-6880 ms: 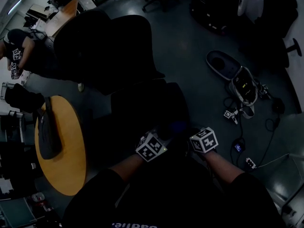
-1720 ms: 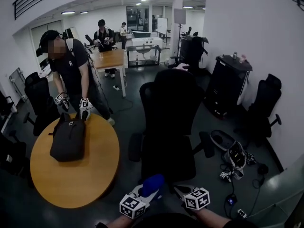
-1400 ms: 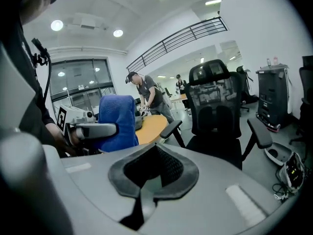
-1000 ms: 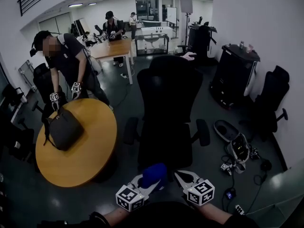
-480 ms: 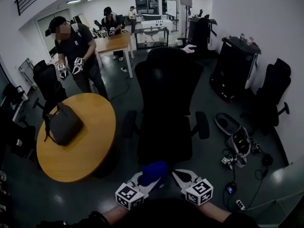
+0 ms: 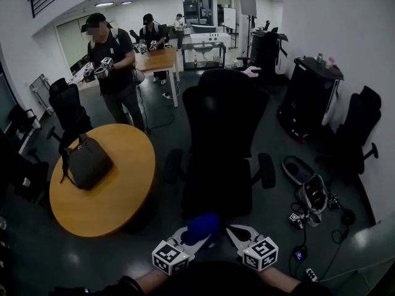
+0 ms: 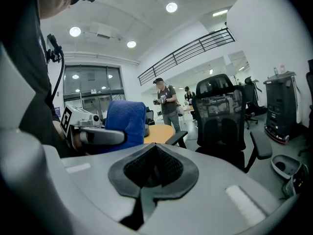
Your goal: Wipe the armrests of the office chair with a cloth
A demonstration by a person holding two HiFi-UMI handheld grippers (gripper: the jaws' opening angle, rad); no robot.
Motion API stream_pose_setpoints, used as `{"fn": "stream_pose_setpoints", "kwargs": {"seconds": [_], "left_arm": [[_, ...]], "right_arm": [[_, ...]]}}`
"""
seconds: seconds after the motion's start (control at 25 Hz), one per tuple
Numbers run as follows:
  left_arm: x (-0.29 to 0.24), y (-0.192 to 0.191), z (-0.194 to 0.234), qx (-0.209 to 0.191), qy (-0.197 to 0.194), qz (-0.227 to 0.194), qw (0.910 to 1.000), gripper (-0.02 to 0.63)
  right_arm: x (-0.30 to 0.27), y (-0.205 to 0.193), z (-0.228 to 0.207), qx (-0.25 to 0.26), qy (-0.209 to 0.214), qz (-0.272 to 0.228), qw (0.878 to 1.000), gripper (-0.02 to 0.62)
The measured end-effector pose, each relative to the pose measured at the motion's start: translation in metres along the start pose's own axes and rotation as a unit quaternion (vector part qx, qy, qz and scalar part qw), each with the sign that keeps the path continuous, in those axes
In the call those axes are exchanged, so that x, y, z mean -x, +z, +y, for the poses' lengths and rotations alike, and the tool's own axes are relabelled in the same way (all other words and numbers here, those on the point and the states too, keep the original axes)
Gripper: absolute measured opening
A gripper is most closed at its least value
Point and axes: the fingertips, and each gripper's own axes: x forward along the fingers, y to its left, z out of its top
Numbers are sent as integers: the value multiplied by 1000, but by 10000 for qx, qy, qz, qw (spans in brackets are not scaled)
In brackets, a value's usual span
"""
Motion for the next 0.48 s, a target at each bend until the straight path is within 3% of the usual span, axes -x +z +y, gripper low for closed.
{"fn": "stream_pose_setpoints", "kwargs": {"seconds": [0.48], "left_arm": [[9, -5, 2, -15, -34, 19, 10000, 130]], "right_arm": [[-2, -5, 4, 18, -36, 123, 9999, 3]]}}
